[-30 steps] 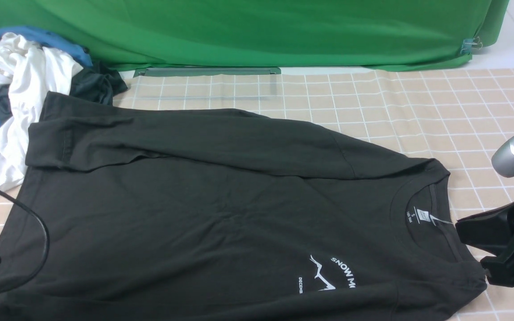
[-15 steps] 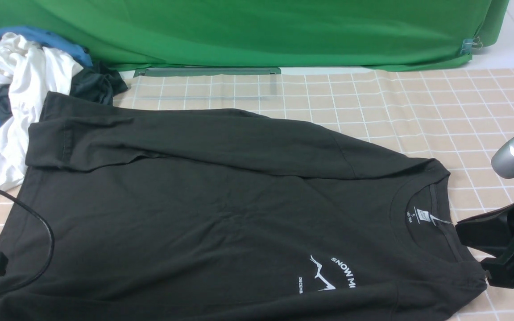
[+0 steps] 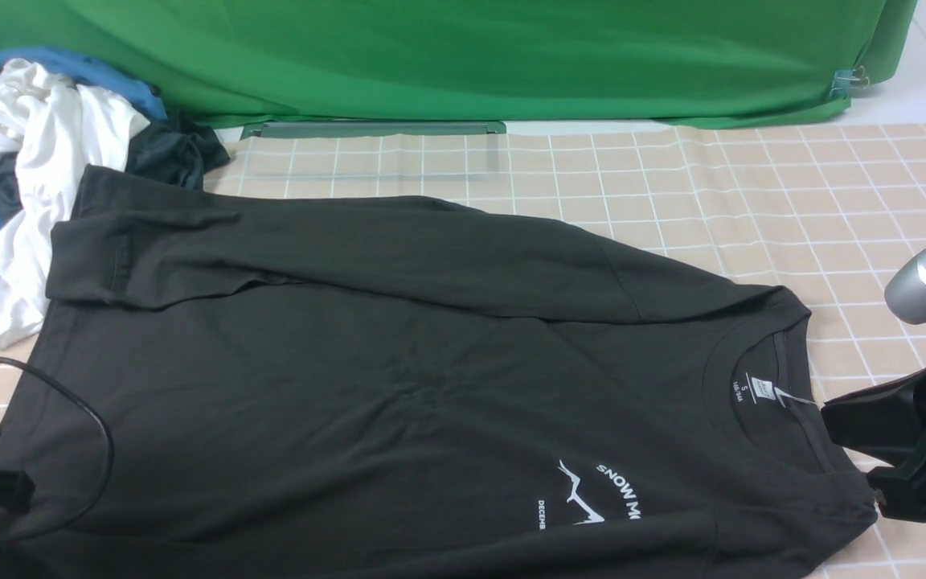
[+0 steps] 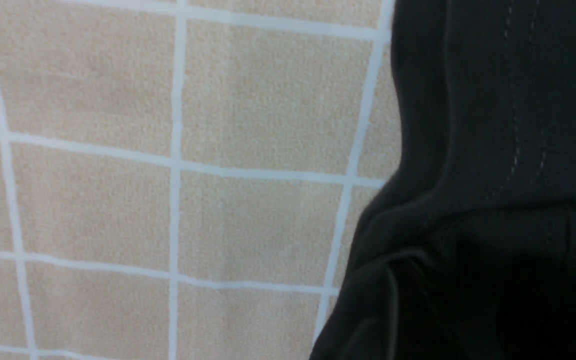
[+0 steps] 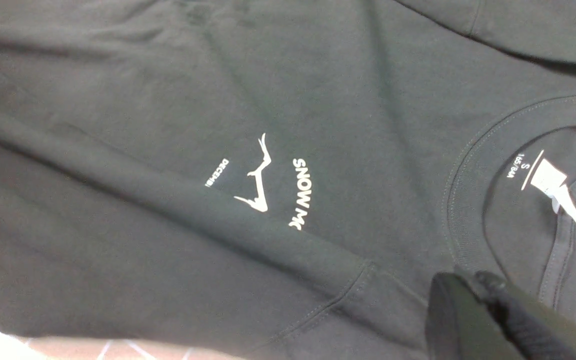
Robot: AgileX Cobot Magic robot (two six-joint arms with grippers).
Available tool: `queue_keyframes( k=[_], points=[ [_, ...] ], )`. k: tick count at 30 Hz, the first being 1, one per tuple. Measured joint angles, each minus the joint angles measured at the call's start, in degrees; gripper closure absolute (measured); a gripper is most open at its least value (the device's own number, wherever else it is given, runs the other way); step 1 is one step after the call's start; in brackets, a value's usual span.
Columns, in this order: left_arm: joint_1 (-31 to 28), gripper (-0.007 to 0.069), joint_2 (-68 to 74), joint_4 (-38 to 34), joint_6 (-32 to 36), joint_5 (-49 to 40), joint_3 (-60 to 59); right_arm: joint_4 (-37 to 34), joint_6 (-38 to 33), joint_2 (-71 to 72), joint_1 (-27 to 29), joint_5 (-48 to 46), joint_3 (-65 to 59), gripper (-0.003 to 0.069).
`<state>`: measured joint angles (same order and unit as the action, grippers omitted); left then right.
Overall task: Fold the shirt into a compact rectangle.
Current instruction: 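Grasp the left edge of the dark T-shirt lying flat on the table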
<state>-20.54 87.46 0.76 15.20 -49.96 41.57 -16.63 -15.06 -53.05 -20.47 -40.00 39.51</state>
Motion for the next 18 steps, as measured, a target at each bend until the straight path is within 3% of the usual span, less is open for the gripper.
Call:
queue_keyframes(
  k=[3, 5, 18],
  points=[
    [0.0, 0.0547, 0.0, -0.8, 2.4, -0.5, 0.0, 0.0, 0.0, 0.0, 0.0, 0.0, 0.0, 0.0588],
    [0.0, 0.0591, 0.0, -1.6, 3.4, -0.5, 0.0, 0.0, 0.0, 0.0, 0.0, 0.1, 0.0, 0.0587],
    [1.6, 0.0607, -7.8, -4.4, 4.3, -1.1, 1.4, 0.0, 0.0, 0.0, 0.0, 0.7, 0.0, 0.0587]
  ],
)
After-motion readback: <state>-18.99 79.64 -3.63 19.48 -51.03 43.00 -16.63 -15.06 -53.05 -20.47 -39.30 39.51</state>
